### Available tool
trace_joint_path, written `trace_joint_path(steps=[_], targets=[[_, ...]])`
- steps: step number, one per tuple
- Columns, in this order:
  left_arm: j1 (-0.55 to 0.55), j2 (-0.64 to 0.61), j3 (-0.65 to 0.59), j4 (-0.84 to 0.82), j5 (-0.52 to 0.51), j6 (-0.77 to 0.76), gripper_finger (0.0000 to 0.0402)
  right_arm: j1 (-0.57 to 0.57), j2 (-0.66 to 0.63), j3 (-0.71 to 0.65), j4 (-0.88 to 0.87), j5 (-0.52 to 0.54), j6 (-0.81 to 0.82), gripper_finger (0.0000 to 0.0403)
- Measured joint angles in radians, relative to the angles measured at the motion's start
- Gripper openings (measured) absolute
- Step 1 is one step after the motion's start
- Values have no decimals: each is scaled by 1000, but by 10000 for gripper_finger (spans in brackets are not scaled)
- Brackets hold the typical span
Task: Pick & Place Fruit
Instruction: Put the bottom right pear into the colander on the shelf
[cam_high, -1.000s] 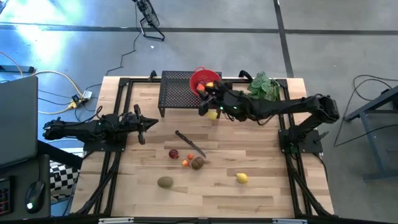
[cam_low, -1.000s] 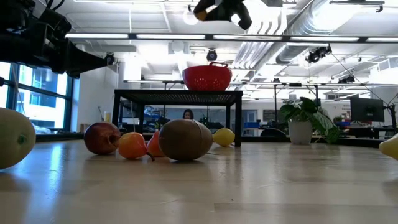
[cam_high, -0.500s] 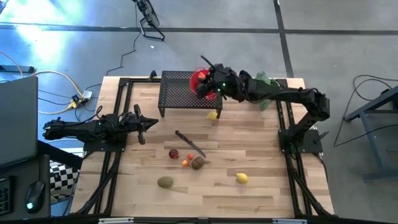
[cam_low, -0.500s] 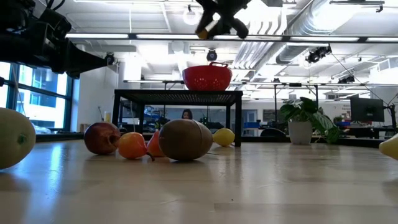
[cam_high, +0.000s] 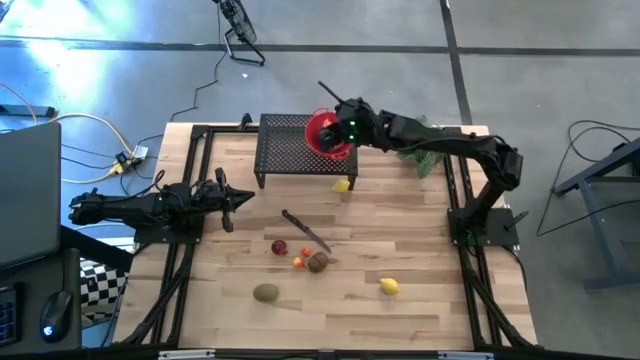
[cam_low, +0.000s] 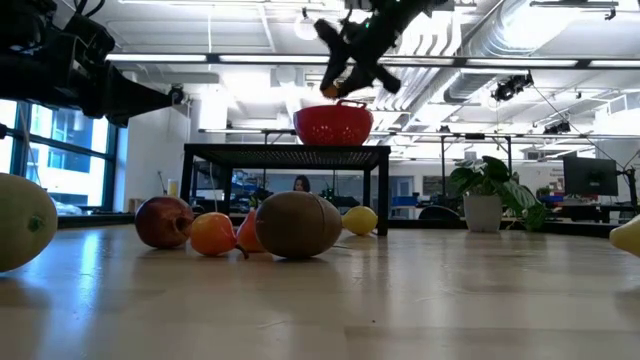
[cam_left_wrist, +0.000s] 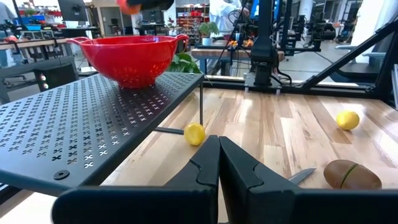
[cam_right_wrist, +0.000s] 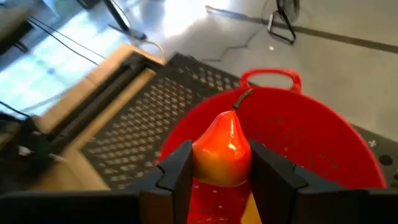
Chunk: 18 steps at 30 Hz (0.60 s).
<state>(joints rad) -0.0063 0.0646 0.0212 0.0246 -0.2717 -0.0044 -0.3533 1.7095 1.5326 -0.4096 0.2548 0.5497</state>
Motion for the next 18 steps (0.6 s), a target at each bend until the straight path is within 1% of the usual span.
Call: trace_joint_path(steps=[5, 13, 18], targets=[[0, 0, 0, 0, 0, 0, 0, -15, 31, 0, -8, -4, 8, 129], [0, 0, 0, 0, 0, 0, 0, -20, 33, 0, -57, 7, 27, 124], [0, 0, 0, 0, 0, 0, 0, -22, 33, 0, -81, 6, 34, 128]])
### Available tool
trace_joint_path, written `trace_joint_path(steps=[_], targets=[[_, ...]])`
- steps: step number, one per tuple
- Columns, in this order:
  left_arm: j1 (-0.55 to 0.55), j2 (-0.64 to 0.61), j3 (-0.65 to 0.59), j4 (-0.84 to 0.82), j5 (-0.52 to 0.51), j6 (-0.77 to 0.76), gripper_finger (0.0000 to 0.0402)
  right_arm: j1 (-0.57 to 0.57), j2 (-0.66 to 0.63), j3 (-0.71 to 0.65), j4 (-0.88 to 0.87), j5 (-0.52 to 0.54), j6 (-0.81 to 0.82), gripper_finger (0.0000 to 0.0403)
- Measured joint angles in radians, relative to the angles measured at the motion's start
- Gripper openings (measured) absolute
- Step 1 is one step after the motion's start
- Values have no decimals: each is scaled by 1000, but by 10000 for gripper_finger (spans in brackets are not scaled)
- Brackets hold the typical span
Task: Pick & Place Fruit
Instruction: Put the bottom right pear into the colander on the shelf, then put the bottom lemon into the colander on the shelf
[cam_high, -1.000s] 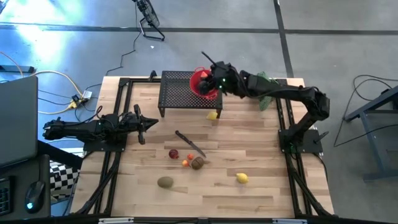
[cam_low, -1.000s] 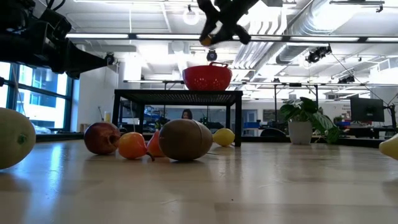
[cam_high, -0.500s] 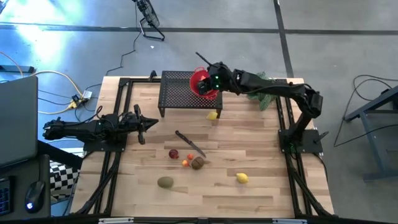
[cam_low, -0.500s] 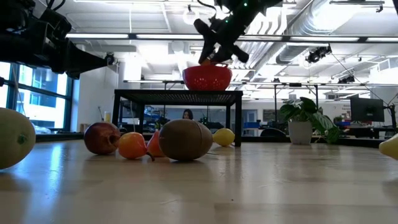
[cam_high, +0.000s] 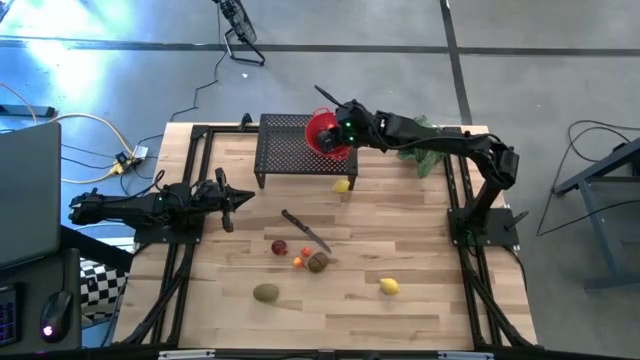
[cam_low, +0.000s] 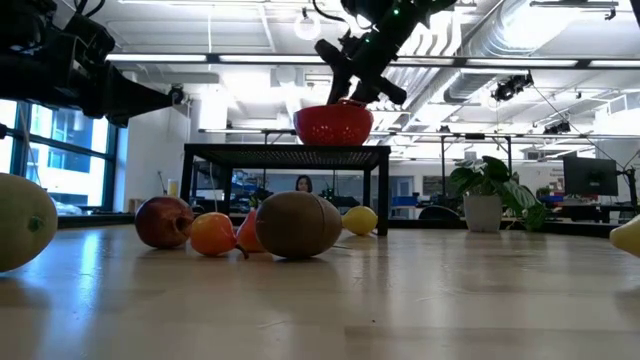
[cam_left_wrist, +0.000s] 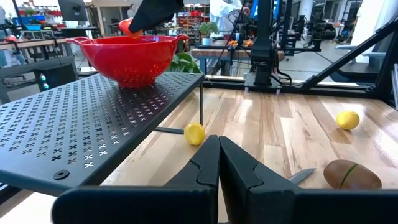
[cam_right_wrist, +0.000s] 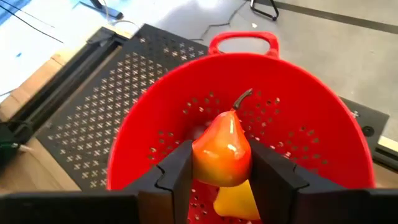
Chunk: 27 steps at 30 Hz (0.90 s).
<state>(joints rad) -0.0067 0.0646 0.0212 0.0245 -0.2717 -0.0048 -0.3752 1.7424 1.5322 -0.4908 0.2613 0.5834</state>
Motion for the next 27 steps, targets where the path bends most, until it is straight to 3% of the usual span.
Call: trace_joint_path(steps=[8, 21, 27], targets=[[0, 0, 0, 0, 0, 0, 0, -1, 0, 0, -23, -2, 1, 129], [0, 0, 0, 0, 0, 0, 0, 0, 0, 0, -18, -5, -34, 201], [0, 0, 0, 0, 0, 0, 0, 2, -32, -1, -8, -15, -43, 193]])
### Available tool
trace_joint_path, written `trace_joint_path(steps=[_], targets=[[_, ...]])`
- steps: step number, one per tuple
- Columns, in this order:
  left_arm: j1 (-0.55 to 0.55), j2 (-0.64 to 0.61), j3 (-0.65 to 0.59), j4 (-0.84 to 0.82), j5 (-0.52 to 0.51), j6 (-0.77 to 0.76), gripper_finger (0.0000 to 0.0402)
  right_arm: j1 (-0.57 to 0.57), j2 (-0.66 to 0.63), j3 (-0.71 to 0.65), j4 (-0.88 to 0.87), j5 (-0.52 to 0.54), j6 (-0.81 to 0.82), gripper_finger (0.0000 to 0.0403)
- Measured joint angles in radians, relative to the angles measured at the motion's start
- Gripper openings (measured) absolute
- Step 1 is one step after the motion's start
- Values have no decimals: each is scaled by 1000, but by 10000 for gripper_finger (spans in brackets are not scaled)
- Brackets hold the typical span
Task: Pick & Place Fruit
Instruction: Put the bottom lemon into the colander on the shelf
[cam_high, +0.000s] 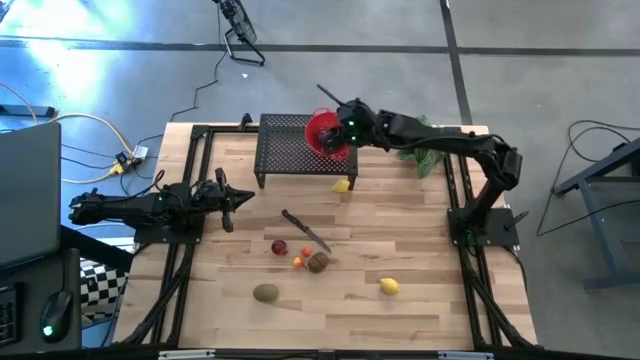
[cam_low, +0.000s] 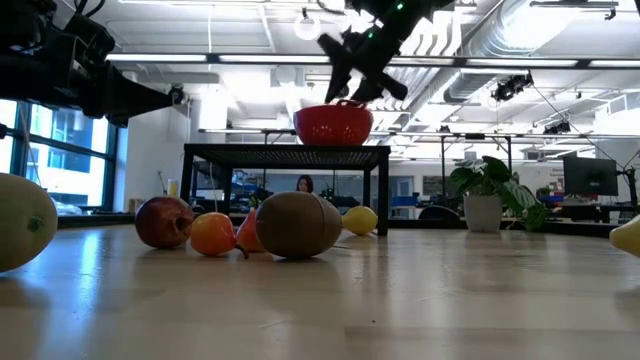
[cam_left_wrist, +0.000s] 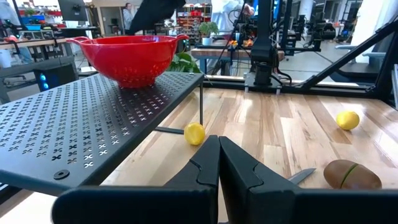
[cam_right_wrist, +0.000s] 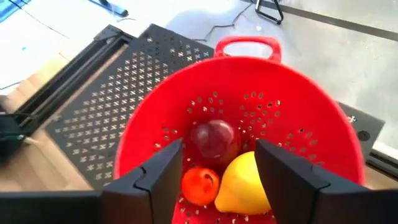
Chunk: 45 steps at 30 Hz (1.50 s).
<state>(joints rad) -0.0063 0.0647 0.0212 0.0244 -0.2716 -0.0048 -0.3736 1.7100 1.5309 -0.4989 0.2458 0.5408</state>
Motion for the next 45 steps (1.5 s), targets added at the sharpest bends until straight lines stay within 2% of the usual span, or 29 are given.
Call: trace_joint_path(steps=[7, 15, 21, 26, 45], targets=[[0, 0, 0, 0, 0, 0, 0, 37, -93, 1, 22, -51, -96, 149], [0, 0, 0, 0, 0, 0, 0, 119, -134, 2, -74, -70, -166, 85], [0, 0, 0, 0, 0, 0, 0, 191, -135, 1, -223, -68, -140, 41], [0, 0, 0, 0, 0, 0, 0, 261, -135, -30, -246, -66, -74, 15], [0, 0, 0, 0, 0, -29, 0, 394, -132, -238, -39, -65, 16, 3]])
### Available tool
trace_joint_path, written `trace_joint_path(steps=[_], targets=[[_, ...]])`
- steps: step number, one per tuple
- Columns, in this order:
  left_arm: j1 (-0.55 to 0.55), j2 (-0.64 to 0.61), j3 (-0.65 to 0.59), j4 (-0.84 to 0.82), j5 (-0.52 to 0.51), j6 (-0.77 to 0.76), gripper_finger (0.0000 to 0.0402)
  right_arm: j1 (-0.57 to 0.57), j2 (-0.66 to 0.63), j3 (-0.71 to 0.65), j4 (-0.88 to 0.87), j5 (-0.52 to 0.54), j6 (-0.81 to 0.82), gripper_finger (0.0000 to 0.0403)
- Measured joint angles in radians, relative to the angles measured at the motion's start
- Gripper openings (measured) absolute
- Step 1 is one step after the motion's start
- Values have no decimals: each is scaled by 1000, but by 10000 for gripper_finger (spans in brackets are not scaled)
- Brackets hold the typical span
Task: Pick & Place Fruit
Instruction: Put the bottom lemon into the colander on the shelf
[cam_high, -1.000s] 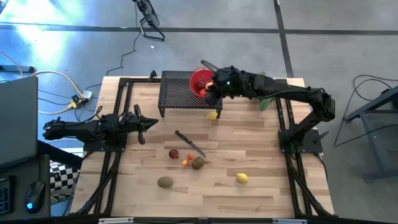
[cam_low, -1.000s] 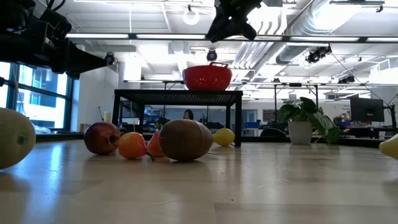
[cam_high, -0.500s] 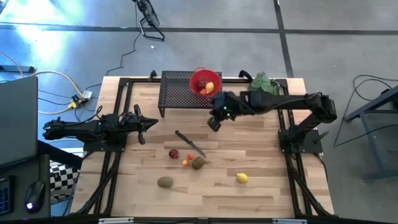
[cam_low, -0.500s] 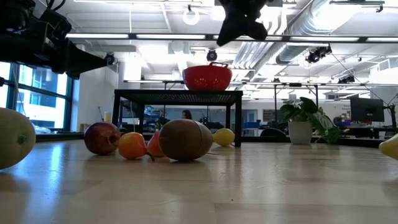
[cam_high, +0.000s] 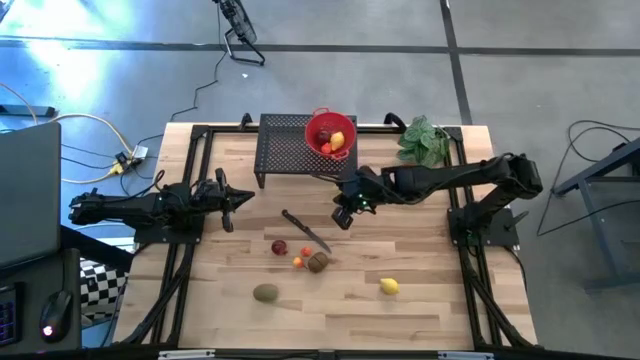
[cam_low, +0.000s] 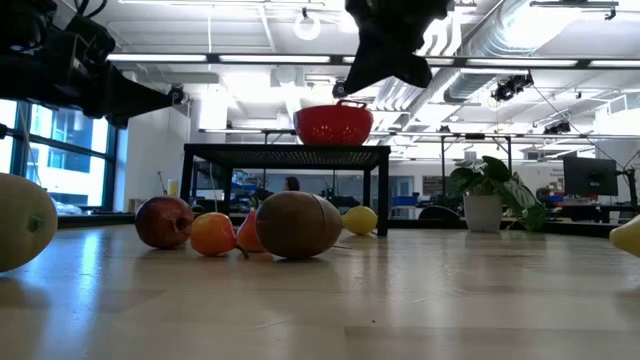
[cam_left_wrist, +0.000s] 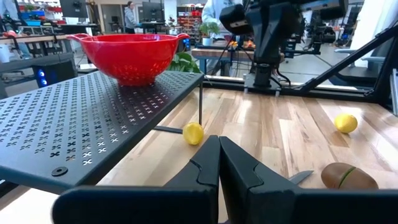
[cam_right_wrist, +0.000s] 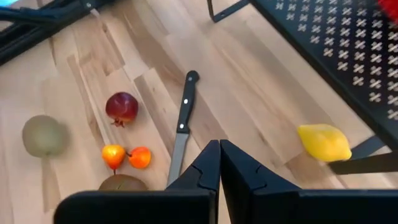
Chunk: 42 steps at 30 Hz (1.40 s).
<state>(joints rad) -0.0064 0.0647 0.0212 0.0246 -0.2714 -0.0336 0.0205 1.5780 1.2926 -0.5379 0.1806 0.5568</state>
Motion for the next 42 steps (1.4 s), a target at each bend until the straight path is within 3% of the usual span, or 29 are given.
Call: trace_joint_path(steps=[24, 31, 42], targets=[[0, 0, 0, 0, 0, -62, 0, 75, 0, -5, 26, -1, 4, 3], [0, 0, 0, 0, 0, -62, 0, 86, 0, -3, -51, -77, 128, 3], [0, 0, 0, 0, 0, -62, 0, 166, 0, -3, -256, -106, 319, 3]])
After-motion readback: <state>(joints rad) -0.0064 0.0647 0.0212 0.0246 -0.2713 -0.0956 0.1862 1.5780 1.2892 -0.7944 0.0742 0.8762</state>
